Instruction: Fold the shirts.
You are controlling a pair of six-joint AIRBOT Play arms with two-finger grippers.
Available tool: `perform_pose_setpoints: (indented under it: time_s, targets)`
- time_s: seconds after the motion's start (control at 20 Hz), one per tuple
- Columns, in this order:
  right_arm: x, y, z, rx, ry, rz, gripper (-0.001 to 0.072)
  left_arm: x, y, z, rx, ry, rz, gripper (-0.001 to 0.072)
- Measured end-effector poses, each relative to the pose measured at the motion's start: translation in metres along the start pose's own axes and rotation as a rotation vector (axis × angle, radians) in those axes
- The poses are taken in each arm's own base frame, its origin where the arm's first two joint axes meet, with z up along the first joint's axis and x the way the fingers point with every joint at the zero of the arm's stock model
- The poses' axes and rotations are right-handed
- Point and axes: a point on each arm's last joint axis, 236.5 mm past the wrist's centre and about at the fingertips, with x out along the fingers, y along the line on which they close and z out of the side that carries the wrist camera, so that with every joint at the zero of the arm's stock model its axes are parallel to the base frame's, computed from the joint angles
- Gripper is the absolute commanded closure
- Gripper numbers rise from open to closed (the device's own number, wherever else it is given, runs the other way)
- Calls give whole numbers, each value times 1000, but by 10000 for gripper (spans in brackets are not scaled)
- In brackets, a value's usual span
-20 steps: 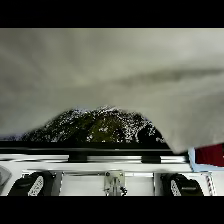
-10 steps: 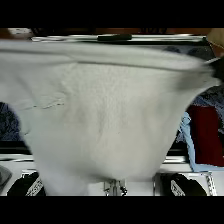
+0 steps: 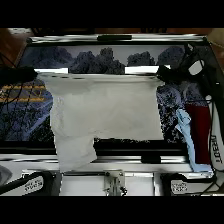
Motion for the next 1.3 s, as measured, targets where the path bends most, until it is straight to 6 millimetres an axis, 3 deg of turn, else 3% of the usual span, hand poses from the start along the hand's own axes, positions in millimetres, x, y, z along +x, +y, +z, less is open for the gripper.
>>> perform_pose_setpoints:
  time_s: [0.1, 0.15, 0.2, 0.25, 0.3, 0.35, 0.45, 0.5, 0.55, 0.7, 0.8, 0.9, 0.95, 1.0, 1.15, 1.3]
  targets:
    - [25, 5, 0, 24, -24, 34, 638, 32, 2, -4, -108, -9, -40, 672]
    - [35, 7, 0, 28, -31, 44, 586, 46, 3, -11, -151, 8, -56, 668]
    - [41, 9, -3, 30, -30, 50, 417, 58, 5, -17, -205, 21, -69, 586]
    - [44, 13, -5, 27, -26, 58, 246, 66, 5, -25, -262, 46, -82, 347]
    - [43, 16, -5, 19, -28, 67, 243, 71, 6, -35, -316, 83, -96, 121]
    - [38, 20, -7, -6, -16, 74, 242, 72, 7, -43, -359, 122, -109, 46]
    - [16, 26, -10, -76, 11, 79, 242, 65, 18, -57, -419, 202, -125, 78]
    - [1, 23, -13, -117, 33, 65, 243, 56, 27, -65, -453, 253, -133, 237]
    - [-16, 16, -17, -162, 66, 34, 243, 45, 37, -76, -478, 315, -140, 281]
    - [-65, -26, -46, -256, 221, -101, 247, 4, 65, -128, -516, 549, -119, 249]
    - [-94, -61, -71, -254, 330, -189, 247, -27, 66, -172, -507, 720, -133, 247]
    - [-115, -83, -100, -231, 415, -237, 246, -46, 62, -207, -503, 807, -142, 237]
    - [-124, -92, -114, -218, 443, -256, 247, -53, 57, -223, -489, 834, -152, 174]
    - [-130, -100, -126, -206, 466, -271, 246, -57, 53, -237, -476, 851, -164, 113]
    - [-137, -110, -160, -166, 515, -280, 246, -62, 47, -274, -430, 880, -177, 112]
    - [-135, -114, -182, -134, 533, -272, 246, -63, 43, -296, -382, 895, -193, 119]
